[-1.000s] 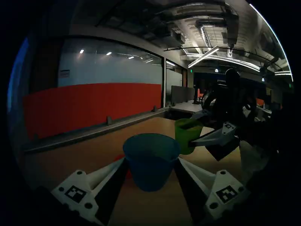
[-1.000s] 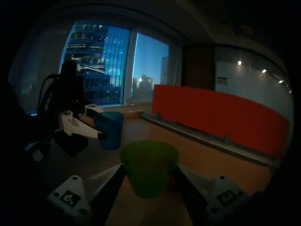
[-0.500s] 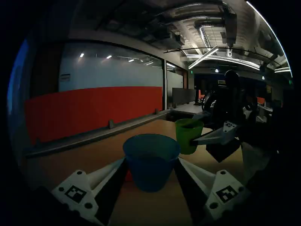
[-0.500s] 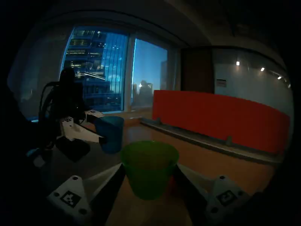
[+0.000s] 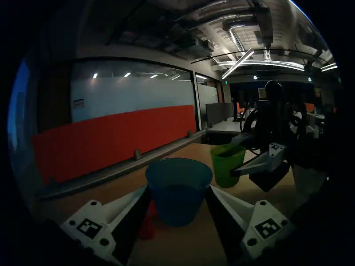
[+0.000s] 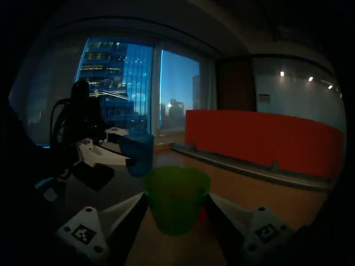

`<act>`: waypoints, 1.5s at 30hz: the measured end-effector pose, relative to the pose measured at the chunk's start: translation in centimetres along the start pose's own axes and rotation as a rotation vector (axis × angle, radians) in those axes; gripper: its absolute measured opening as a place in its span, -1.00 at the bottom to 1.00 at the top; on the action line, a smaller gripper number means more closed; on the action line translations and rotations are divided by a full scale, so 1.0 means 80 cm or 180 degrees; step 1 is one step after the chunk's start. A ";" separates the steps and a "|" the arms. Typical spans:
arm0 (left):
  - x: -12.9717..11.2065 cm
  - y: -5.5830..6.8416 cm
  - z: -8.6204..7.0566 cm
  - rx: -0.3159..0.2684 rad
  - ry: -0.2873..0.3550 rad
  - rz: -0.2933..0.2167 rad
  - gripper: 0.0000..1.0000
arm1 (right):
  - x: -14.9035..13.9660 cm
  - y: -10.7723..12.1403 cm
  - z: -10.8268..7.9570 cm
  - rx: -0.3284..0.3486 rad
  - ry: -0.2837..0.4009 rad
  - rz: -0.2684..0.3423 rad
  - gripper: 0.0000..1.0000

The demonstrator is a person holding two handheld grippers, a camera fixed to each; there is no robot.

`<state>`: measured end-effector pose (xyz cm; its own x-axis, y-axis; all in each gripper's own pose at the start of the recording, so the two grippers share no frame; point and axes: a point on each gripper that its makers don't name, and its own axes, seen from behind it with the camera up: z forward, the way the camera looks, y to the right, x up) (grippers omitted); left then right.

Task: Pour water

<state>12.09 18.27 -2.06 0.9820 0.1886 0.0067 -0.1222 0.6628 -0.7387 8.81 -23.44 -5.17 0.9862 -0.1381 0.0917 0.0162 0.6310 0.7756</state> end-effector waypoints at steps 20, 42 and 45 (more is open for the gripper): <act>0.039 -0.015 0.005 0.0162 0.0021 0.0661 0.65 | -0.009 -0.035 0.023 0.0233 -0.0013 -0.0034 0.87; 0.065 -0.021 0.009 0.0281 -0.0034 0.1353 0.64 | -0.012 -0.063 0.043 0.0402 -0.0027 -0.0095 0.86; 0.069 -0.021 0.008 0.0304 -0.0044 0.1462 0.65 | -0.012 -0.068 0.045 0.0425 -0.0025 -0.0101 0.86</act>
<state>17.62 18.64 -0.34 0.8212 0.4873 -0.2971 -0.5572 0.5720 -0.6019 7.17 -29.49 -7.20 0.9842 -0.1626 0.0702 0.0248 0.5189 0.8545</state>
